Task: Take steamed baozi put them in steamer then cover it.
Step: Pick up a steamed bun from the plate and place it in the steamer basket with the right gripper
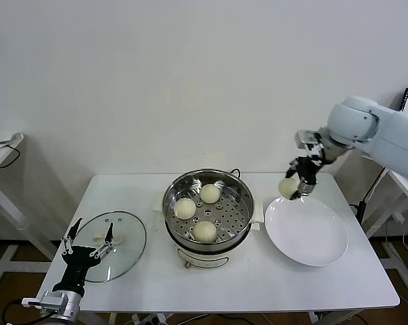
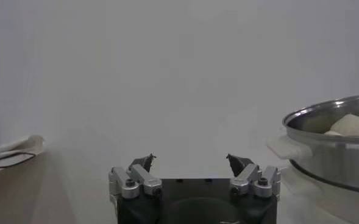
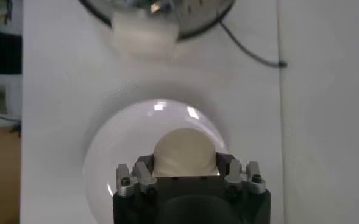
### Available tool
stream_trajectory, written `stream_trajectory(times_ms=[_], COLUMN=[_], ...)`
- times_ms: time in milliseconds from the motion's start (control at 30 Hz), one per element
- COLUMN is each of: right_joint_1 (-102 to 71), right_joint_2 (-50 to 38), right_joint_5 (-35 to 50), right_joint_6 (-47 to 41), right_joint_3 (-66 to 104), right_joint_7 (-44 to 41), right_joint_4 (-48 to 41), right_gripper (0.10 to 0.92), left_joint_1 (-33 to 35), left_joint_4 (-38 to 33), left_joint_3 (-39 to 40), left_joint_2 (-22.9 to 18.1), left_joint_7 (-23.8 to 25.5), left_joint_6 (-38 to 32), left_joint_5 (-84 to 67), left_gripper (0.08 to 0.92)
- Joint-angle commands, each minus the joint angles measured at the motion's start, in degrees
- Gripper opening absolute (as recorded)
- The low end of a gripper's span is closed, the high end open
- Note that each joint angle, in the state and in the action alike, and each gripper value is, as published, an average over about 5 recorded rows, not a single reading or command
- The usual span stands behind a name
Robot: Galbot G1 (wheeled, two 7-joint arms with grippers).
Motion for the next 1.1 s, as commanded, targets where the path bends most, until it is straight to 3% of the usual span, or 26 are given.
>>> stream_trajectory(times_ms=[33,567,1100], right_joint_1=[13.2,-3.1,-8.9], right_joint_2=[13.4,28.2,27.9], right_joint_5=[15.8,11.3,5.4], right_joint_6=[-6.3,-6.6,-5.6], right_joint_3=[-12.4,-5.0,-3.3], right_joint_7=[3.6,4.6,2.9], right_joint_4=[5.2,-9.1,-12.9], right_gripper=[0.678,0.679,0.679], left_joint_1=[-0.3,-1.0,-1.5], left_joint_4=[-0.1,0.9,2.0], left_joint_3=[-0.4,-1.7,-2.4], left_joint_2=[0.4,0.7,0.9], left_joint_7=[0.1,0.2,0.4], left_joint_6=[0.2,0.3,0.4], left_joint_5=[-0.8,-1.1,-1.5], left_gripper=[0.823,0.823,0.823])
